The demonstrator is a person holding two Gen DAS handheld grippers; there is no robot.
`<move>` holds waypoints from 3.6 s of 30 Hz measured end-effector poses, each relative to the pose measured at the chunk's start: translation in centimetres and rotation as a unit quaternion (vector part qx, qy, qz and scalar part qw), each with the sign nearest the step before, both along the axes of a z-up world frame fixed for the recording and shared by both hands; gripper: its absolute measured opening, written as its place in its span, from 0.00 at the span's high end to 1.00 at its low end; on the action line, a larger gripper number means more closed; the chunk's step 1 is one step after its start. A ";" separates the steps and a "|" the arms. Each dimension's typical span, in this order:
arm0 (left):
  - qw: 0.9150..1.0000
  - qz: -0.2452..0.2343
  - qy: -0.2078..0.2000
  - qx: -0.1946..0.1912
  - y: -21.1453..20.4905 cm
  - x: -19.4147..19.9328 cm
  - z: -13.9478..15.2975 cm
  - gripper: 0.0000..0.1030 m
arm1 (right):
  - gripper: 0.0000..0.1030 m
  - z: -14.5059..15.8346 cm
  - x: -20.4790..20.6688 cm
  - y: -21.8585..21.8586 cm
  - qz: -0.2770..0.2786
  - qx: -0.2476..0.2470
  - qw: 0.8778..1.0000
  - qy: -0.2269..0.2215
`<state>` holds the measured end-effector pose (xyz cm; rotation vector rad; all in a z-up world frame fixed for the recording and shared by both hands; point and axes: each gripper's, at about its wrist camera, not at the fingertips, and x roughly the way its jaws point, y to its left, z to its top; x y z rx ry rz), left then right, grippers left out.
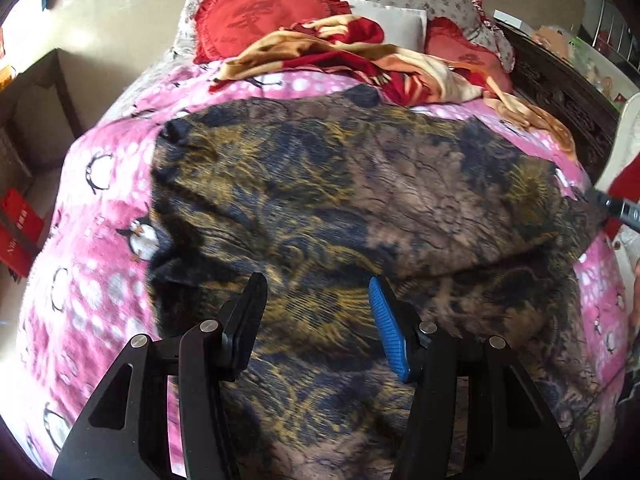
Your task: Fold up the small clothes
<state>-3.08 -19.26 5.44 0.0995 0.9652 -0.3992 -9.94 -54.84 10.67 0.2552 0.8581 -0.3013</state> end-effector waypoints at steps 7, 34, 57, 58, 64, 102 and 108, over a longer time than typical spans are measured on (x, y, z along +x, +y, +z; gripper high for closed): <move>1.000 -0.019 0.016 -0.001 -2.2 -0.5 -0.6 0.49 | 0.30 0.9 -4.1 -14.9 -0.178 0.084 0.980 -0.007; 0.999 0.006 0.031 -0.013 -0.6 -0.5 -0.5 0.49 | 0.97 11.0 -9.3 -21.6 -0.186 0.090 0.965 -0.160; 0.998 0.012 -0.003 -0.063 2.9 -3.2 3.2 0.49 | 0.97 25.3 -9.8 -1.6 0.013 0.074 0.973 -0.216; 0.998 0.012 -0.003 -0.062 3.0 -3.2 3.2 0.49 | 0.97 25.0 -9.1 -0.8 0.022 0.078 0.974 -0.214; 0.998 0.025 -0.005 -0.066 3.6 -2.7 3.1 0.49 | 0.97 21.7 -2.9 5.6 0.086 0.114 0.973 -0.183; 0.995 0.046 0.026 -0.081 5.7 -0.9 0.9 0.49 | 0.96 -1.9 -4.6 23.4 0.335 -0.073 0.939 -0.023; 0.995 0.002 0.047 -0.085 1.9 -0.5 0.3 0.46 | 0.67 -4.0 -5.7 18.3 0.263 -0.031 0.964 0.024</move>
